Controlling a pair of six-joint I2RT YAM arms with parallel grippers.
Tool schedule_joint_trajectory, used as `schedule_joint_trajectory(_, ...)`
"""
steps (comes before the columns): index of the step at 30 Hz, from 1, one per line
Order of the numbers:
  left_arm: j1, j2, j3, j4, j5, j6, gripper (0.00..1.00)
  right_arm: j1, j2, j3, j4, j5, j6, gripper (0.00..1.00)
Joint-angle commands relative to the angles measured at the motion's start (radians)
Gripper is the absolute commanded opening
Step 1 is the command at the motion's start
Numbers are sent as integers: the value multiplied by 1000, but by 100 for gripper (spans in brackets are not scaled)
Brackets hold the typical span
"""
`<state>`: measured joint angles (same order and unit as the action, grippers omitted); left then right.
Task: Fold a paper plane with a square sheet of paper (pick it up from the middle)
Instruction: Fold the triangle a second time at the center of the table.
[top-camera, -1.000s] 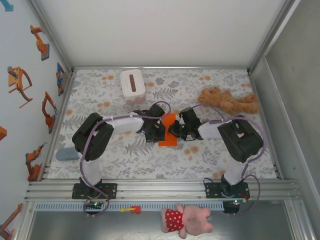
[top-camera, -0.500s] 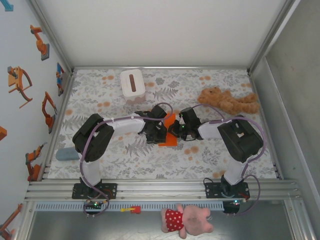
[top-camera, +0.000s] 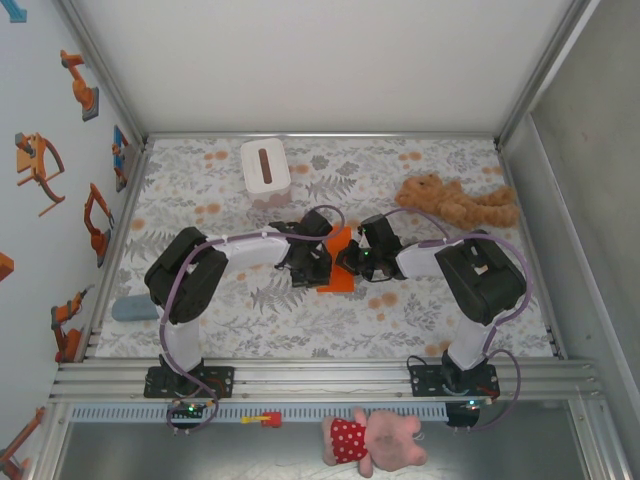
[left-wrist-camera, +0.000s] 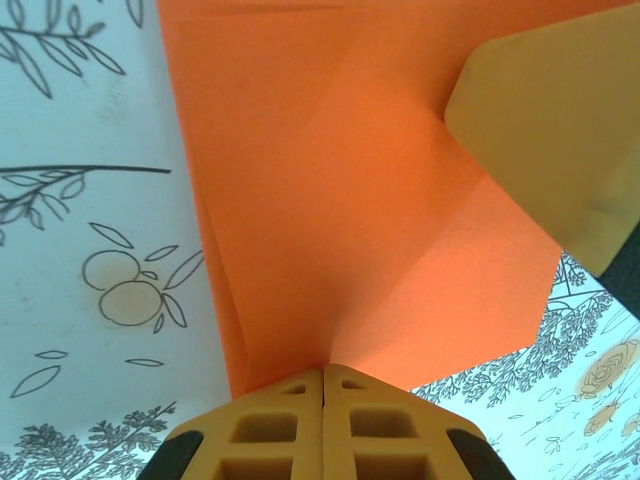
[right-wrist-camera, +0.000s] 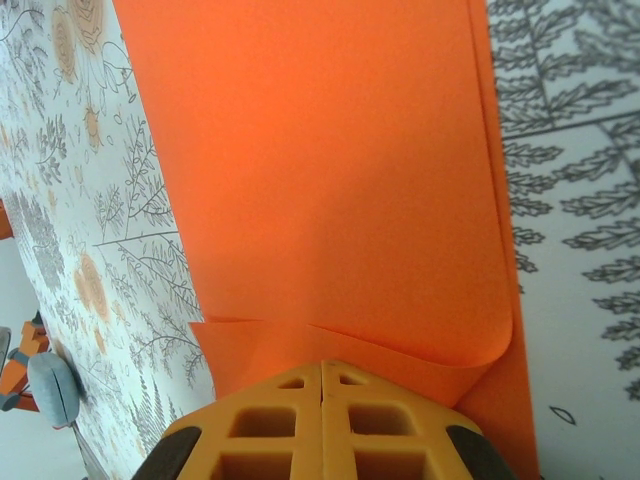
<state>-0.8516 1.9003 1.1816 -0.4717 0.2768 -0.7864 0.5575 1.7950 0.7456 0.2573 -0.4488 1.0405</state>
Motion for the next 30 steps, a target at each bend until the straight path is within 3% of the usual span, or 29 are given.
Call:
schedule_joint_trajectory(1, 14, 2, -19, -38, -9, 27, 0, -5, 90, -46, -174, 110, 0, 0)
schedule_joint_trajectory(18, 55, -39, -147, -3, 52, 20, 0, -6, 99, -43, -184, 110, -7, 0)
schedule_joint_trajectory(30, 65, -231, -338, 44, 62, -36, 1, -4, 95, -46, -181, 115, -8, 0)
